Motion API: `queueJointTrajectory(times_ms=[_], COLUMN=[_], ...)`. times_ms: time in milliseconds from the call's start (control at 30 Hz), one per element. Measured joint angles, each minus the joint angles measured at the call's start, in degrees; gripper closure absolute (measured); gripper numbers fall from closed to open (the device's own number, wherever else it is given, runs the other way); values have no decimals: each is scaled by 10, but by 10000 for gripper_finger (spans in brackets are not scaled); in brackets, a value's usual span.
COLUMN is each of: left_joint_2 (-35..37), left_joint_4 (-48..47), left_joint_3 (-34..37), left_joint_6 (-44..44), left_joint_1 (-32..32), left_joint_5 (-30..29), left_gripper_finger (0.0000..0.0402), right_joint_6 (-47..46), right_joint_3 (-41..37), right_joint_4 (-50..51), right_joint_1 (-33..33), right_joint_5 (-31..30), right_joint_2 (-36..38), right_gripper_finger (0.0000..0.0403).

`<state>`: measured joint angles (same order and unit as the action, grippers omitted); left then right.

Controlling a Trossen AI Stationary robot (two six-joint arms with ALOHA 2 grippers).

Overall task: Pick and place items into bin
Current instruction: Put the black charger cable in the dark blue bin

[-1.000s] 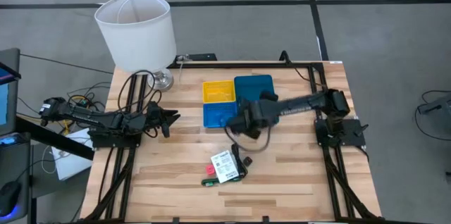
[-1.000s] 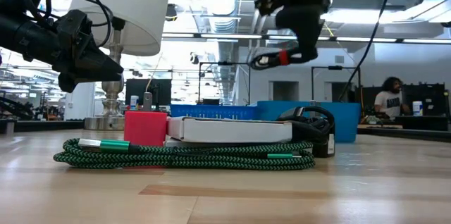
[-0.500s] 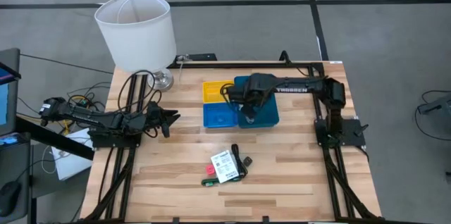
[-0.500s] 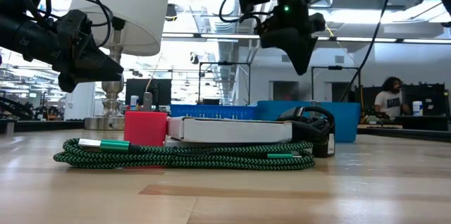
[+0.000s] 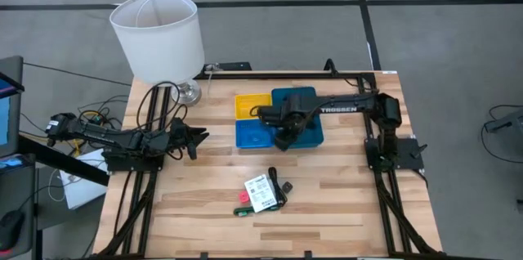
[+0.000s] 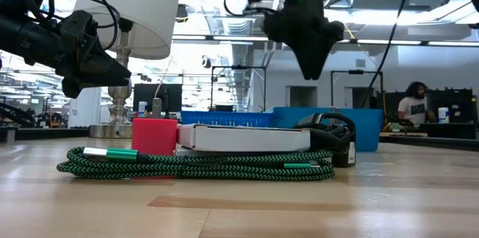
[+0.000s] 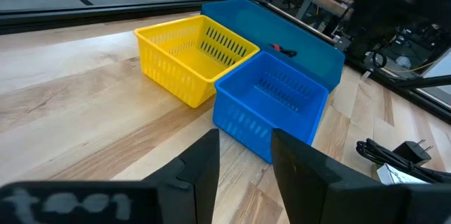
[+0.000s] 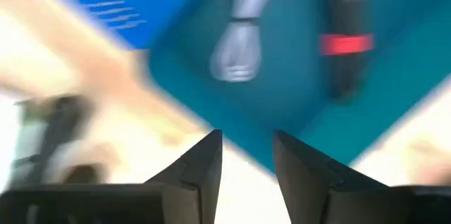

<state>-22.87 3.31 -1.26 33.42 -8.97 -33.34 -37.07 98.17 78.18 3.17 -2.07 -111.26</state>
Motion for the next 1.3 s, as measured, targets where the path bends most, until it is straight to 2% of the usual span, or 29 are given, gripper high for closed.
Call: queueJointTrajectory(times_ms=[233,467,733,1300], left_joint_2=[0,0,0,0], left_joint_4=[0,0,0,0], left_joint_3=[0,0,0,0], left_joint_6=[0,0,0,0], left_joint_1=[0,0,0,0], left_joint_5=[0,0,0,0], left_gripper_finger=[286,286,286,286], right_joint_6=[-41,-82,-101,-96], right_joint_3=[0,0,-1,0], right_joint_4=[-116,-175,-174,-198], right_joint_1=[-63,-101,-118,-121], right_joint_5=[80,82,81,94], right_joint_2=[0,-6,-41,-89], right_gripper_finger=[286,275,253,237])
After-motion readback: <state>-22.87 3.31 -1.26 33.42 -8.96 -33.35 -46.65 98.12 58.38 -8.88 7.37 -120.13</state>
